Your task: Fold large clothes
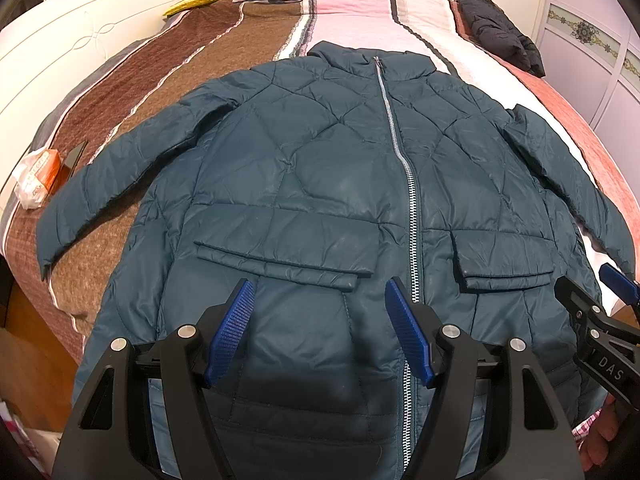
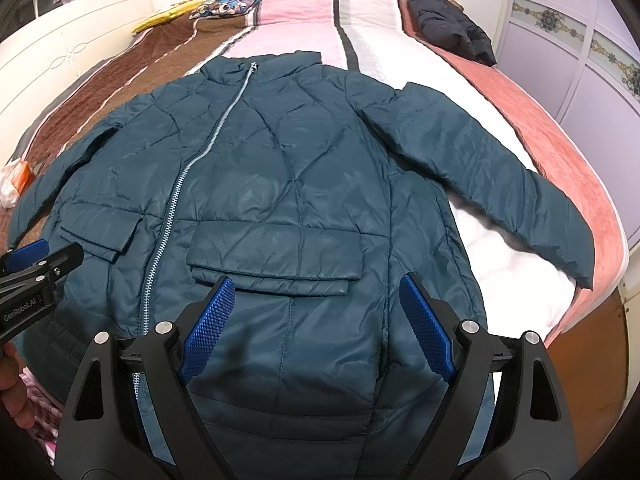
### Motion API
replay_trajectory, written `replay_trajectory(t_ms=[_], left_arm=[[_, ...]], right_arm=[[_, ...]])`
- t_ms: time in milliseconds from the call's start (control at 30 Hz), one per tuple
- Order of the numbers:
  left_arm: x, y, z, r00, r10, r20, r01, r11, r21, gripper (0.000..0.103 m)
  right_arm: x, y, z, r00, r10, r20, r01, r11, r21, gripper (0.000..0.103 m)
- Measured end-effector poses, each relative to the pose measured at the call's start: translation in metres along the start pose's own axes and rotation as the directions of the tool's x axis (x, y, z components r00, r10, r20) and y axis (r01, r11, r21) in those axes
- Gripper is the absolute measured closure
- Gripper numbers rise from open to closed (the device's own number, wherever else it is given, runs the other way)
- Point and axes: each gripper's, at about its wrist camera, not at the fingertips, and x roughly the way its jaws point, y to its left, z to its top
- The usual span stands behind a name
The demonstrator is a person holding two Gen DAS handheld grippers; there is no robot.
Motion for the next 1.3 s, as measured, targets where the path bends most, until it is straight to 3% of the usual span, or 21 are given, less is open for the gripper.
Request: replay_trajectory(t_ms=[1300], left_arm=[[0.0003, 0.0002, 0.0004, 1.0, 0.0, -0.002, 0.0, 1.0, -0.001, 0.036]], right_arm=[[0.0023, -0.0046, 0.0007, 1.0, 0.003, -0.009, -0.003, 1.0, 0.007, 0.019]])
